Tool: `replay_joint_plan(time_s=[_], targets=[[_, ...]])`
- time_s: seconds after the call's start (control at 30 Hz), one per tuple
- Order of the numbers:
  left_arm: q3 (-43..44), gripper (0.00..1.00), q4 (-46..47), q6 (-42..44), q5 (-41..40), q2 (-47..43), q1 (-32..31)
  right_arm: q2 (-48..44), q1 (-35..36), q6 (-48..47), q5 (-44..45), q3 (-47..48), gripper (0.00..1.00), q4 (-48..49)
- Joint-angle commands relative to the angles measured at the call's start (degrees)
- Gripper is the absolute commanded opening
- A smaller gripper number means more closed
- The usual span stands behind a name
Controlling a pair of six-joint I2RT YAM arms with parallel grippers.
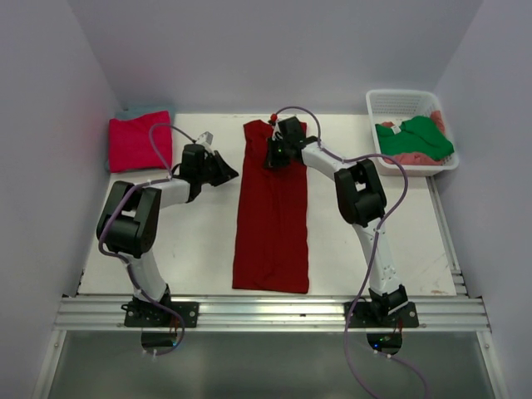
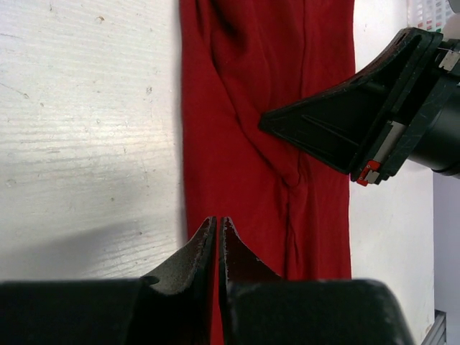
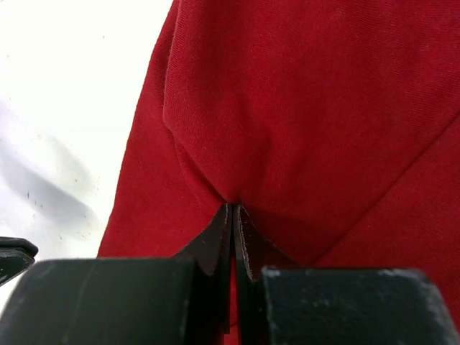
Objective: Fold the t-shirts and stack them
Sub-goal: Grab the bottom of the folded rectangular tshirt with both arms
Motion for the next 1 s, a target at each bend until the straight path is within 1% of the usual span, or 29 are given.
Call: replay_joint_plan(time_s=[0.0,0.07,0.17,0.27,0.3,0.33,0.37,0.4,0.47,0.5,0.57,0.6,0.67,0.7,0.73,0.77,0.8,0.83,0.87,0.9,0.93,0.97], targets=[[0.08,0.08,4.14,-0.03,1.14,0.32,0.64,0.61,-0.02,-1.12,2.09,-1.28,0.0,-2.26],[-0.01,0.08,5.72,0.06,2.28,0.5,0.64,0.43,-0.02,-1.12,1.56,-1.45,0.0,-2.17],[-0.01,0.08,8.09,-0.29,5.0,1.81,0.73,-1.06,-0.63,0.28,-1.24,-3.38,0.0,1.33],[-0.44,0.08,11.43,-1.61,8.17,3.39,1.17,-4.39,-2.04,4.14,-7.12,-10.39,0.0,10.2],[-0.53,0.08,12.05,-1.87,8.7,3.75,1.26,-5.18,-2.48,5.55,-9.14,-11.98,0.0,16.14],[-0.71,0.08,12.49,-2.22,9.4,4.19,1.26,-6.5,-3.35,8.52,-11.86,-13.39,0.0,19.16],[-0.71,0.07,13.02,-2.31,9.49,4.37,1.26,-6.95,-3.71,10.12,-13.45,-15.84,0.0,24.5],[-0.8,0.07,13.11,-2.4,9.58,4.63,1.26,-7.12,-4.06,13.44,-14.77,-16.65,0.0,26.72],[-0.8,0.07,13.64,-2.49,9.67,5.16,1.26,-6.86,-5.2,16.27,-17.84,-17.88,0.0,30.07],[-0.8,0.08,13.73,-2.49,9.67,5.33,1.35,-6.69,-5.38,17.76,-18.65,-18.67,0.0,34.0],[-0.8,0.07,14.34,-2.67,9.93,5.68,1.35,-6.08,-6.35,23.21,-20.49,-21.21,0.0,39.11],[-0.8,0.07,14.69,-2.75,10.02,5.86,1.35,-5.72,-6.7,27.4,-22.33,-22.01,0.0,44.62],[-0.71,0.07,16.0,-3.02,10.72,6.12,1.35,-4.67,-7.66,31.82,-23.92,-24.2,0.0,50.62],[-0.71,0.08,16.53,-3.28,11.16,6.47,1.35,-3.53,-7.93,34.1,-25.32,-24.83,0.0,56.4],[-0.71,0.08,17.76,-3.8,12.03,7.0,1.43,-2.74,-8.37,38.48,-25.94,-25.35,0.0,59.33],[-0.71,0.08,18.47,-4.16,12.48,7.35,1.52,-1.95,-8.72,40.78,-26.82,-25.97,0.0,62.23],[-0.71,0.08,19.17,-4.6,12.92,7.79,1.61,-0.11,-8.81,43.16,-27.52,-26.24,0.0,68.43],[-0.62,0.08,19.87,-5.3,13.88,8.14,1.7,0.69,-9.07,48.14,-28.49,-26.59,0.0,71.63],[-0.62,0.07,21.27,-5.83,14.32,9.19,1.79,1.48,-9.6,50.36,-28.85,-26.94,0.0,74.53],[-0.53,0.08,21.9,-6.27,14.76,9.72,1.87,2.44,-9.78,52.65,-29.11,-26.94,0.0,80.22],[-0.36,0.08,22.51,-7.49,15.9,10.95,1.96,4.19,-10.04,57.02,-29.72,-26.94,0.0,82.88],[-0.27,0.08,24.26,-8.2,16.34,11.57,2.22,5.26,-10.48,59.07,-29.9,-26.59,0.0,85.17]])
